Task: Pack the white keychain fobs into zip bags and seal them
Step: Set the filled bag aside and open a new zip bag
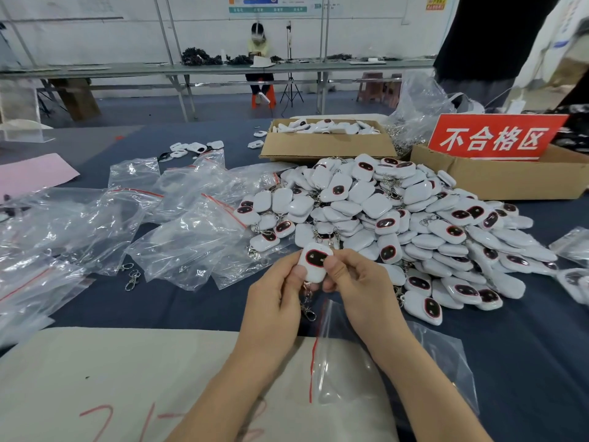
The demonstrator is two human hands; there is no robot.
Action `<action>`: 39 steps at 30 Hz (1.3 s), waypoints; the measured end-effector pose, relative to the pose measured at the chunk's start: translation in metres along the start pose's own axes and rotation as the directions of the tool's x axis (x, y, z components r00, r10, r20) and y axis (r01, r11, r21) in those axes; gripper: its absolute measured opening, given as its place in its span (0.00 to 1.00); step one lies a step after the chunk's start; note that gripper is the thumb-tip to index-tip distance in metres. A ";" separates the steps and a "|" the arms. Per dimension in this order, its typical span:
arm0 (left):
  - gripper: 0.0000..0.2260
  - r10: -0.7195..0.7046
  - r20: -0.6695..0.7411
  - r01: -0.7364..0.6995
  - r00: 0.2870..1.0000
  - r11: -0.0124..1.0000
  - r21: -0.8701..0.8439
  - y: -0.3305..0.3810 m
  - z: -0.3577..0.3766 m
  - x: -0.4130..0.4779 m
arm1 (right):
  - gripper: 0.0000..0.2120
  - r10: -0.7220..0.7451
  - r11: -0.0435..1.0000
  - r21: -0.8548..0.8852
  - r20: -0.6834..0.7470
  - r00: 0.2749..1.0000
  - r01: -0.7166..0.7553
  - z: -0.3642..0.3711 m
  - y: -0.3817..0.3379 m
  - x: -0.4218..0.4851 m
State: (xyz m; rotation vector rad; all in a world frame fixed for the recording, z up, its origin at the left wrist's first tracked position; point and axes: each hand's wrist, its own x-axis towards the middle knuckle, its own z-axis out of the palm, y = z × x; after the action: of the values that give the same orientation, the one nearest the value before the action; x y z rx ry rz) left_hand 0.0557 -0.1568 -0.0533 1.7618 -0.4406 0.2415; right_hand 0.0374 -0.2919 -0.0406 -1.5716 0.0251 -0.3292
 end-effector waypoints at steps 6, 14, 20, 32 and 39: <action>0.13 0.008 -0.051 -0.009 0.999 1.000 -0.021 0.002 0.000 0.002 | 0.07 0.018 0.997 0.069 0.022 1.000 -0.020 -0.001 -0.003 -0.001; 0.14 0.108 -0.123 -0.100 0.987 0.993 0.064 0.000 -0.001 0.003 | 0.15 0.081 0.966 0.241 0.058 0.995 -0.093 -0.003 -0.010 -0.003; 0.08 0.096 -0.125 -0.090 0.988 0.994 0.055 0.001 -0.001 0.002 | 0.09 0.035 0.989 0.144 0.007 0.999 -0.036 -0.003 -0.010 -0.002; 0.12 -0.171 0.226 0.175 0.959 0.984 -0.001 0.009 -0.026 0.013 | 0.13 -0.005 0.991 -0.137 0.044 0.999 0.011 -0.009 -0.009 0.000; 0.15 -0.355 0.522 0.202 0.775 0.923 0.328 0.005 -0.067 0.023 | 0.05 0.104 0.799 -0.601 0.175 0.979 0.023 -0.033 -0.003 0.000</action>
State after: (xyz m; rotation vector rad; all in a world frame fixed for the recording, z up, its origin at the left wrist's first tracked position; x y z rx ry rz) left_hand 0.0793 -0.0970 -0.0244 2.1209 -0.5835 -0.4940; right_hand 0.0291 -0.3241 -0.0377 -2.2345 0.0068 -0.1249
